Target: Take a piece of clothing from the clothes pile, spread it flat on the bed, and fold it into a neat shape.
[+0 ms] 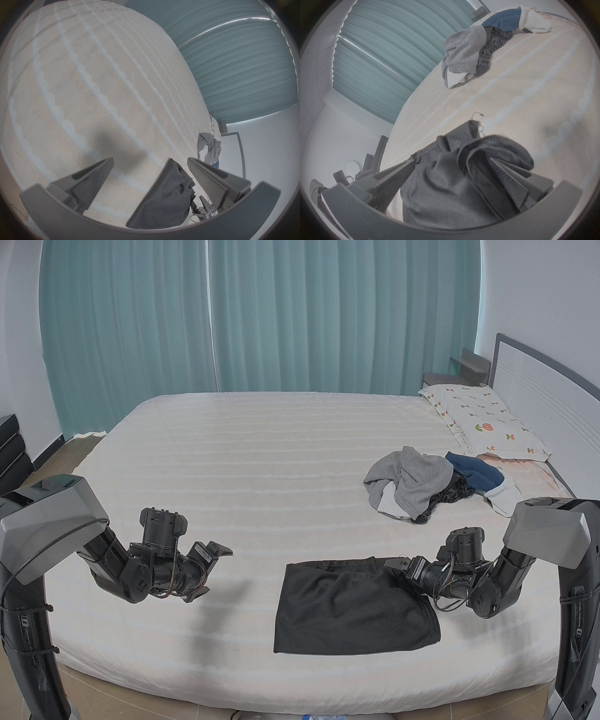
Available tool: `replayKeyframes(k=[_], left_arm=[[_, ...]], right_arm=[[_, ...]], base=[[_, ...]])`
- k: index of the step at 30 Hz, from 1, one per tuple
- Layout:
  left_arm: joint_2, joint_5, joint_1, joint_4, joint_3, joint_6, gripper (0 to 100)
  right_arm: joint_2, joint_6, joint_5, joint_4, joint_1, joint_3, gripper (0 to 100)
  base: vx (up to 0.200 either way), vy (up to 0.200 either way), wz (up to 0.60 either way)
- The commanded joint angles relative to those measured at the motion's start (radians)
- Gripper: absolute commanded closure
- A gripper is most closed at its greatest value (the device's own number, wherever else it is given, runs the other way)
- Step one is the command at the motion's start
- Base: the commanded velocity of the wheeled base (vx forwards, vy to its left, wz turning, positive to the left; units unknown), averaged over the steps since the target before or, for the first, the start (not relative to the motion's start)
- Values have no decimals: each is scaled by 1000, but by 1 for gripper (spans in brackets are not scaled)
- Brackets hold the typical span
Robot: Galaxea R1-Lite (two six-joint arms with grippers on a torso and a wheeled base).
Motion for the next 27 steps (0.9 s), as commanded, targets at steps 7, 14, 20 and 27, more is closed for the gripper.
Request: replayKeyframes(k=[7, 14, 20, 27], left_arm=[[2, 0, -1, -5, 5, 4, 0], [2, 2, -3, -5, 5, 4, 0], [2, 2, -3, -5, 5, 4, 0], [2, 2, -3, -5, 5, 4, 0]], right_arm=[[63, 5, -42, 117, 3, -168, 0], [55, 2, -43, 125, -3, -168, 100], [40, 8, -42, 119, -39, -173, 100], [19, 56, -39, 112, -79, -173, 100]], base=[[0, 0, 0], [0, 0, 0], [0, 0, 0], [0, 0, 0]])
